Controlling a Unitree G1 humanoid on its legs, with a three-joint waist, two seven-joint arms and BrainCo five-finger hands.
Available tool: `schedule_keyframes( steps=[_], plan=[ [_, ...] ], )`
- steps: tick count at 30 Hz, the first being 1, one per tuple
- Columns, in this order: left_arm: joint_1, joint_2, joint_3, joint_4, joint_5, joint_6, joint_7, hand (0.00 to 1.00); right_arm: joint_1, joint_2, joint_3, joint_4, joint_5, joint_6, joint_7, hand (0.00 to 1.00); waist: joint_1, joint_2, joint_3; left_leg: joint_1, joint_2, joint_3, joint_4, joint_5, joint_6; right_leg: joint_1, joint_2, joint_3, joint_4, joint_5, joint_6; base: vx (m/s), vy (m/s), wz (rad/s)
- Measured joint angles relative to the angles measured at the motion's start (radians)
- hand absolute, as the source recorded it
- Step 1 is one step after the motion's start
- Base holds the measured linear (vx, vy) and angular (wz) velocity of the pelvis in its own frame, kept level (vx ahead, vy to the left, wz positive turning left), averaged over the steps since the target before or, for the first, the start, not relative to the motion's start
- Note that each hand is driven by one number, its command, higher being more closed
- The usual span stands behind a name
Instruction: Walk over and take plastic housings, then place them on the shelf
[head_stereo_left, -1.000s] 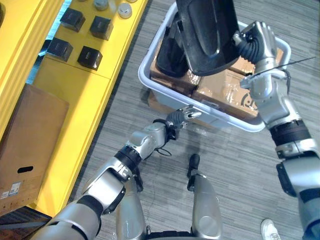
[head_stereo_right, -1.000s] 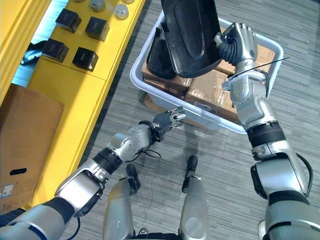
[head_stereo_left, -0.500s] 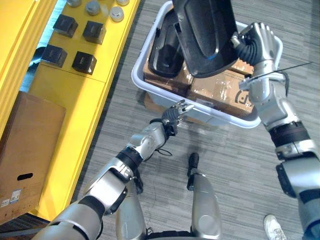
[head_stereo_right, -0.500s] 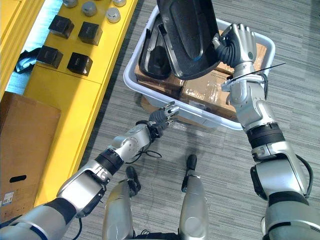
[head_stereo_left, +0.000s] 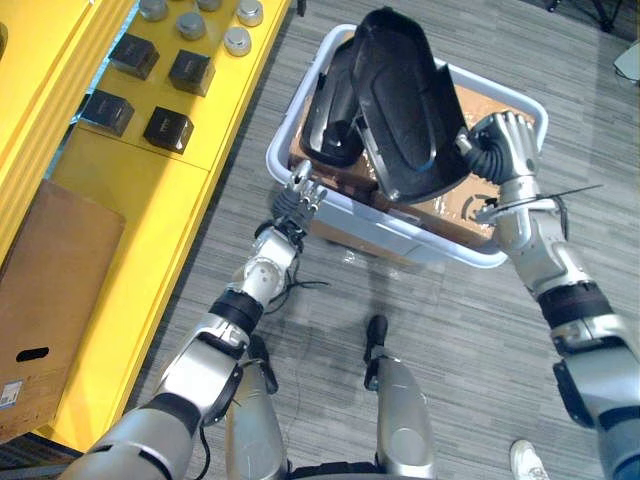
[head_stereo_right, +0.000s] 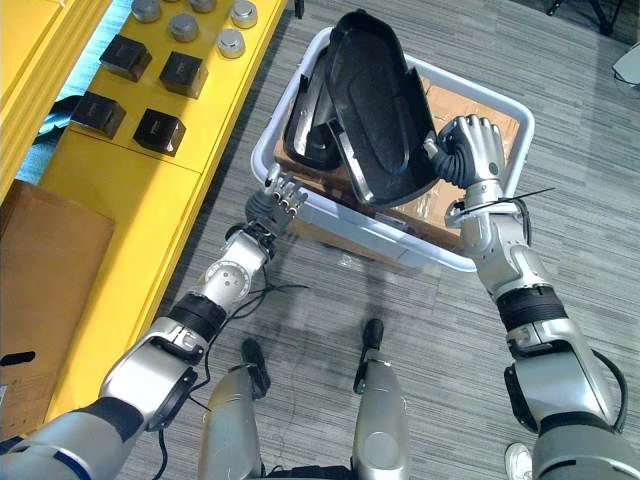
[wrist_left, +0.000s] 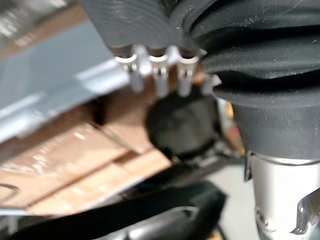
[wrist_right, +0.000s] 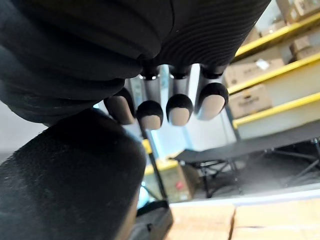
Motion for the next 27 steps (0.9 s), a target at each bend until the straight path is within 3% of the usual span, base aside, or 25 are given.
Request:
schedule_keyframes(
  steps=[4,6,11,14,21,27],
  plan=[
    [0.000,0.004,-0.002,-0.026,-0.002,0.008,-0.038,0.00,0.026,0.006,-0.001,-0.006,-0.037,-0.046,-0.011,1.00,-0.001,-0.002,-0.001,0.022,-0.004,0.004,-0.014,0.000,0.000,0.024,0.000,-0.001,-0.022,0.006,0.001,0.05,0.025,0.00],
    [-0.001,0.006,-0.004,-0.043,0.010,0.038,-0.056,0.00,0.028,0.015,-0.001,-0.014,-0.044,-0.057,-0.012,1.00,0.000,-0.002,-0.001,0.028,-0.004,0.013,-0.021,0.000,0.000,0.026,0.001,0.002,-0.033,0.012,0.002,0.06,0.021,-0.08],
    [-0.002,0.004,-0.092,-0.045,0.157,0.129,-0.049,0.00,0.037,0.029,0.009,-0.080,-0.044,-0.070,-0.028,1.00,-0.003,-0.003,-0.002,0.051,-0.005,0.021,-0.031,-0.001,-0.001,0.062,0.007,0.004,-0.079,0.030,0.002,0.03,0.016,-0.03],
    [-0.001,0.003,-0.129,-0.044,0.176,0.159,-0.042,0.00,0.036,0.029,0.020,-0.103,-0.044,-0.090,-0.038,1.00,-0.002,-0.003,-0.002,0.051,-0.004,0.022,-0.031,-0.001,-0.001,0.065,0.009,0.004,-0.088,0.035,0.001,0.00,0.000,0.00],
    [-0.001,0.005,-0.172,-0.018,0.227,0.182,-0.032,0.00,0.024,0.029,0.079,-0.125,-0.055,-0.137,-0.038,1.00,0.000,-0.003,-0.002,0.063,-0.003,0.022,-0.033,-0.001,-0.001,0.085,0.013,0.003,-0.110,0.043,0.002,0.00,0.000,0.00],
    [-0.001,0.001,-0.216,-0.010,0.223,0.167,-0.037,0.00,0.023,0.029,0.110,-0.133,-0.074,-0.159,0.007,1.00,0.000,-0.003,-0.002,0.065,-0.004,0.023,-0.039,-0.001,-0.001,0.089,0.014,0.002,-0.119,0.047,0.002,0.00,0.000,0.00]
  ],
)
